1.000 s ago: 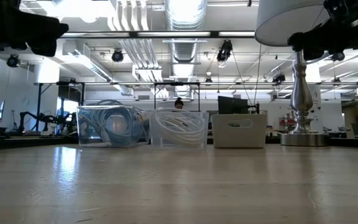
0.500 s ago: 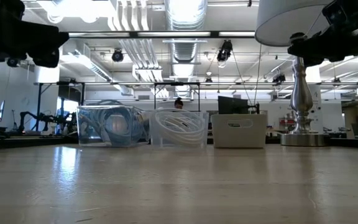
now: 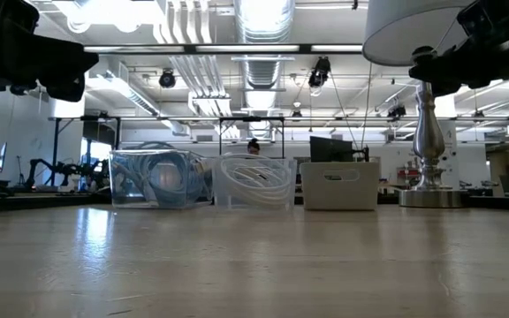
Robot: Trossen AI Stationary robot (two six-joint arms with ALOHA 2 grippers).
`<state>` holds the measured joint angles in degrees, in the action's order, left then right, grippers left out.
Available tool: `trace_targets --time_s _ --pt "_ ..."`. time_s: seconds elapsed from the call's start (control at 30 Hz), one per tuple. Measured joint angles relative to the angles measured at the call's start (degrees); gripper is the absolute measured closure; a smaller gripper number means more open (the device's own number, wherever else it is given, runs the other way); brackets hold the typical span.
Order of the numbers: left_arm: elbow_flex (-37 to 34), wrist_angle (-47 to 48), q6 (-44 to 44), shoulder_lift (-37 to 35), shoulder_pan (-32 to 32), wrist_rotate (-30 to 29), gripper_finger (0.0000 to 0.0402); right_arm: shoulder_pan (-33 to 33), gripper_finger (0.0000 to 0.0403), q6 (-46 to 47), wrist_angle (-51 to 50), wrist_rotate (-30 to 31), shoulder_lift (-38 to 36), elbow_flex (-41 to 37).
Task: Pick & Place USB Port
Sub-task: Return to Home Position
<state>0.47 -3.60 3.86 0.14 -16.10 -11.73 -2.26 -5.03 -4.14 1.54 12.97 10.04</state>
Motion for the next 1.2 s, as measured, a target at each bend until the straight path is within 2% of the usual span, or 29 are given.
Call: trace_targets --time_s 0.17,0.3,0.43,1.2 --pt "-0.02 0.0 -0.02 0.0 -0.01 -0.15 0.0268 0.05 0.0394 0.69 1.01 -3.75 -0.08 -1.61" --pt "-0.02 0.0 -0.02 0.0 0.0 -0.15 0.0268 0.04 0.0394 0.82 11.05 -7.37 -0.07 -5.34" --pt "-0.02 0.0 -0.02 0.0 0.0 -0.15 0.0268 0.06 0.0394 0.51 19.8 -7.59 -0.11 -9.54" --pt "0.13 0.0 -0.02 0.01 0.0 -0.13 0.0268 0.04 0.0394 0.35 16.34 -7.55 0.37 -9.53"
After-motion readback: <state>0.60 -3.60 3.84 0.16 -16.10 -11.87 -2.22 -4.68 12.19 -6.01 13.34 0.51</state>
